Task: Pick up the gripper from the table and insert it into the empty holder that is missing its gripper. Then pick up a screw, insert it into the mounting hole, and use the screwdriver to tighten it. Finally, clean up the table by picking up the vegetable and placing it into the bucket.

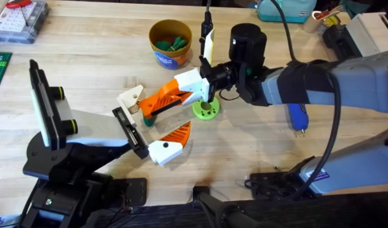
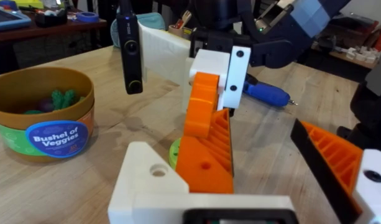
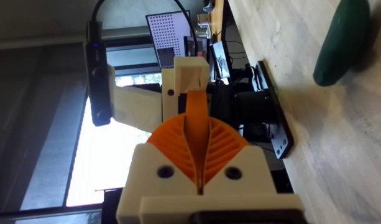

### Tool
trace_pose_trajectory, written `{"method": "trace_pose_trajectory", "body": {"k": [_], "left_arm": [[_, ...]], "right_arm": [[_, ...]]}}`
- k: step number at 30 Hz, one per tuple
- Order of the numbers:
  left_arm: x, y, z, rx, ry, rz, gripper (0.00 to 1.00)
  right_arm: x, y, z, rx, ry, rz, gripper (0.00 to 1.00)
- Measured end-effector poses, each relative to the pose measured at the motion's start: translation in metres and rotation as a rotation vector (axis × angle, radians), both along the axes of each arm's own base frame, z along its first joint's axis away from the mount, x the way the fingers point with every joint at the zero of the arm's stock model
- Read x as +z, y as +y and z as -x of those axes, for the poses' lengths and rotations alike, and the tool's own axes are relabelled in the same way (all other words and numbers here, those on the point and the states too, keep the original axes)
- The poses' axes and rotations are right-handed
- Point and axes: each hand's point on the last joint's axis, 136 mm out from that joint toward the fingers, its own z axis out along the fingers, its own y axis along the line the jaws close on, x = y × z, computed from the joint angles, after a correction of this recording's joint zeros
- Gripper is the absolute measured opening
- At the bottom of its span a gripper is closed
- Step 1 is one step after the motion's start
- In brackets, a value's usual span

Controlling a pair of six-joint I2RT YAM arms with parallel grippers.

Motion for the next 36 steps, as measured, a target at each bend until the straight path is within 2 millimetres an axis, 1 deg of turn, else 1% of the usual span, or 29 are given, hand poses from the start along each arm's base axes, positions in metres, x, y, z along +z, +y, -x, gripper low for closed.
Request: {"method": "trace_pose_trajectory", "body": {"k": [4, 11, 20, 27, 30, 36], "left_arm": [[-0.001, 0.002, -0.002, 0.015, 0.013, -0.004, 0.991], [-0.001, 0.002, -0.002, 0.016, 0.012, -0.004, 0.991], [-0.001, 0.002, -0.002, 0.016, 0.012, -0.004, 0.991], [-0.001, 0.002, -0.002, 0.015, 0.022, 0.001, 0.991], [-0.001, 0.002, -0.002, 0.017, 0.023, 0.002, 0.991], [-0.001, 0.005, -0.007, 0.046, 0.024, 0.003, 0.991]], "right_arm": [[-0.002, 0.000, 0.001, 0.004, 0.012, 0.005, 0.015], [0.006, 0.001, -0.002, 0.002, -0.041, -0.028, 0.015], [0.005, 0.003, -0.008, -0.038, 0.001, -0.006, 0.015], [0.001, 0.003, -0.008, -0.042, 0.051, 0.021, 0.015], [0.002, 0.010, -0.011, -0.031, 0.055, 0.023, 0.015], [0.001, 0.033, -0.016, 0.023, 0.049, 0.019, 0.015]]}}
